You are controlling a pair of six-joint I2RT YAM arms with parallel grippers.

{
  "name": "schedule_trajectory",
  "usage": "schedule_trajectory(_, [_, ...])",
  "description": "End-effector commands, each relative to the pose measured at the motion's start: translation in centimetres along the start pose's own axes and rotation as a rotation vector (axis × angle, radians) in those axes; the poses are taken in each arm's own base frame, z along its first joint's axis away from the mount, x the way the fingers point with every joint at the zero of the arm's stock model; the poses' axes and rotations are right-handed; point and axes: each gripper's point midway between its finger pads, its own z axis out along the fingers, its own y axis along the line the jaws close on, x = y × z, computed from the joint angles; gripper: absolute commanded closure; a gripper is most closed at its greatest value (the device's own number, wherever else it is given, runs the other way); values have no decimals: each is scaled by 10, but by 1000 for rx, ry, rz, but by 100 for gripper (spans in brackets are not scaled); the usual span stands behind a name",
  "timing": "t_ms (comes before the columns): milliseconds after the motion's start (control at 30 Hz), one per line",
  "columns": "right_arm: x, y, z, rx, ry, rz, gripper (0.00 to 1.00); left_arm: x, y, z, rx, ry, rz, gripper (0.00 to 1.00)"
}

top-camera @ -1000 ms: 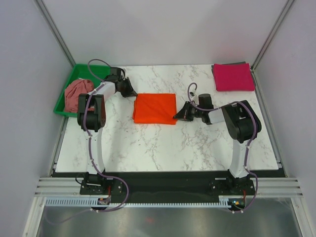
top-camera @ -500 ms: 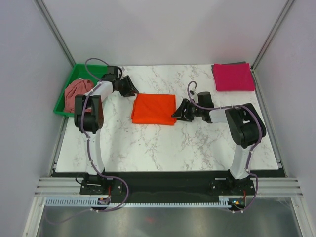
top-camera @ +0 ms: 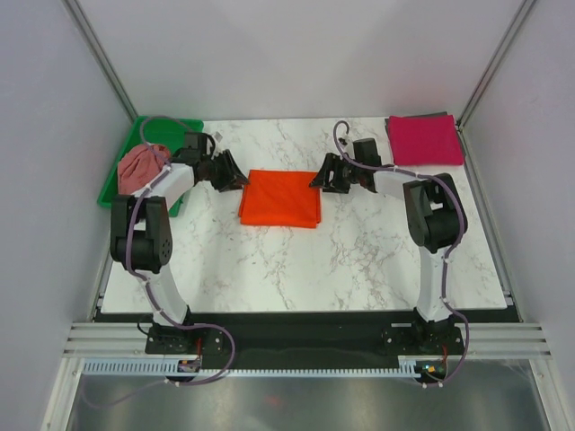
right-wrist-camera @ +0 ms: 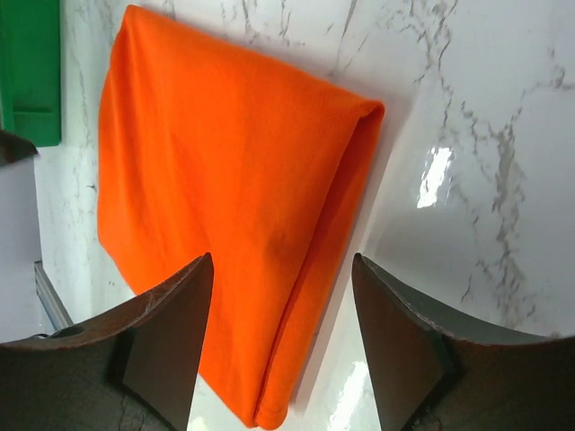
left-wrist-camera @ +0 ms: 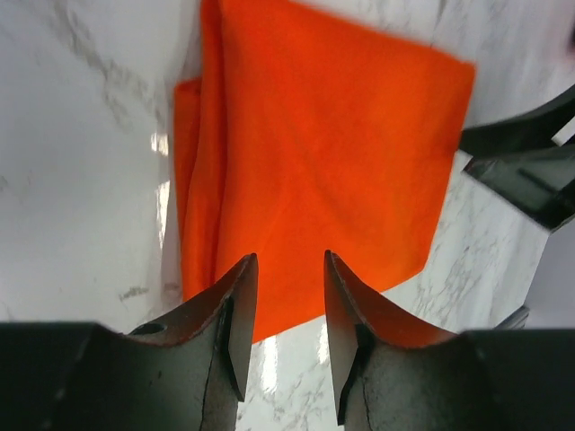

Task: Fold and stack the t-shirts
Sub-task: Fold the tshirt, then neatly place the folded tshirt to the corner

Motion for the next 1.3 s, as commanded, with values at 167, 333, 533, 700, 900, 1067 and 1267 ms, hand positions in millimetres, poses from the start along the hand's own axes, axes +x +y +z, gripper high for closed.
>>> schedule_trajectory(167, [12,-15,20,5,93,-22,29,91,33,10,-100,184,-84,57])
schedule_trajectory(333, [17,-19,26,13,102,-41,29,107,58,17,-187,209,-120,57])
schedule_trajectory(533, [17,-27,35,33,105,-60,28,108,69,18,-242,195,-117,58])
schedule_trajectory(700, [24,-38,39,128,99,-9,28,95,82,26,-276,185,-107,57])
schedule_trajectory(900, [41,-28,45,132,87,18,26,82,83,33,-290,189,-104,57])
schedule_trajectory(1067, [46,-35,53,142,93,43,27,80,85,34,-305,192,-103,57])
schedule_trajectory(1267, [47,-41,55,151,93,36,40,83,89,31,-323,194,-106,57])
